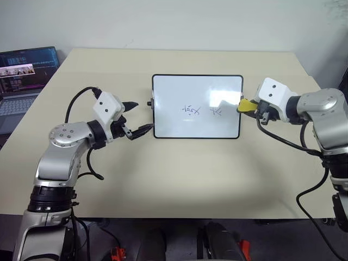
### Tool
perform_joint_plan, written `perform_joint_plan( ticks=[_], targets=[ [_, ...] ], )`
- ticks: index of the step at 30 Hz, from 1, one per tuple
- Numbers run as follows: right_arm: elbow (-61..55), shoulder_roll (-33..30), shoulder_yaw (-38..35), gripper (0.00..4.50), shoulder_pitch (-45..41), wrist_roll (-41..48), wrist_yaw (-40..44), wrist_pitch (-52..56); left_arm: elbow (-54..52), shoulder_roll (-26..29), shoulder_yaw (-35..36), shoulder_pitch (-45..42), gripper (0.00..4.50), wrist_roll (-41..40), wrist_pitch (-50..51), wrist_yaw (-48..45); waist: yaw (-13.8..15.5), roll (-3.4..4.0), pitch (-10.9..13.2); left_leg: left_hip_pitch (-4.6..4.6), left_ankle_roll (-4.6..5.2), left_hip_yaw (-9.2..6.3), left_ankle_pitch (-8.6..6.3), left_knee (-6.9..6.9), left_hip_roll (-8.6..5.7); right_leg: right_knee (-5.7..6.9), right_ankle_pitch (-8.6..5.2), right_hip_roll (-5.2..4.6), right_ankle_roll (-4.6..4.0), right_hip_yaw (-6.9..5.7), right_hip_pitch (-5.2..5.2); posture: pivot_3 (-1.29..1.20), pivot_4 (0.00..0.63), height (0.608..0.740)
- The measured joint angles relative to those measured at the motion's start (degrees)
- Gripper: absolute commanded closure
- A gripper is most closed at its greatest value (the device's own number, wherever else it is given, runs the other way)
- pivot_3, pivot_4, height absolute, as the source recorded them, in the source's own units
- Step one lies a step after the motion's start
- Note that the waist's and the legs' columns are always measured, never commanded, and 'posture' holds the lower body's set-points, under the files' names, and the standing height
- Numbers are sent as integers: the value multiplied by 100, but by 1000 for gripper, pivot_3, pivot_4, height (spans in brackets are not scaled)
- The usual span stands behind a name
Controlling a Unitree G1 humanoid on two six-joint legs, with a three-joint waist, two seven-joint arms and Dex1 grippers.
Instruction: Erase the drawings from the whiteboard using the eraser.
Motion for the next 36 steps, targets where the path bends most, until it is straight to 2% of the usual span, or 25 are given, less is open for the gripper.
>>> perform_joint_plan(
  ticks=[23, 28, 32, 36],
  targets=[
    [-27, 112, -2, 3381, -164, 101, -20, 38, 2, 64, 0, -151, 0, 92, -14, -44, -6, 0, 0, 1, 0, -2, 0, 7, 0, 5, 0, 0, 0, -3, 3, 0, 150, 740],
    [-99, 976, 47, 3381, -373, 231, -382, 76, 6, 50, -2, -153, 0, 95, -66, -52, -43, 0, 0, 6, 1, -4, 1, 7, 2, 13, 1, 3, -1, -3, 3, 0, 150, 740],
    [-177, 1762, 548, 3381, -707, 104, -695, 318, 61, -1, -80, -205, 0, 114, -97, -54, -33, 0, -1, 4, -2, -7, 3, 10, 1, 14, 1, 2, -1, -5, 4, 0, 150, 740],
    [292, 2067, 924, 3381, -947, -250, -1081, 452, 93, -38, -160, -239, 0, 122, -109, -67, 25, -1, -1, 0, -5, -21, 5, 12, -4, 9, 1, -2, -1, -19, 9, 0, 150, 740]
  ],
)
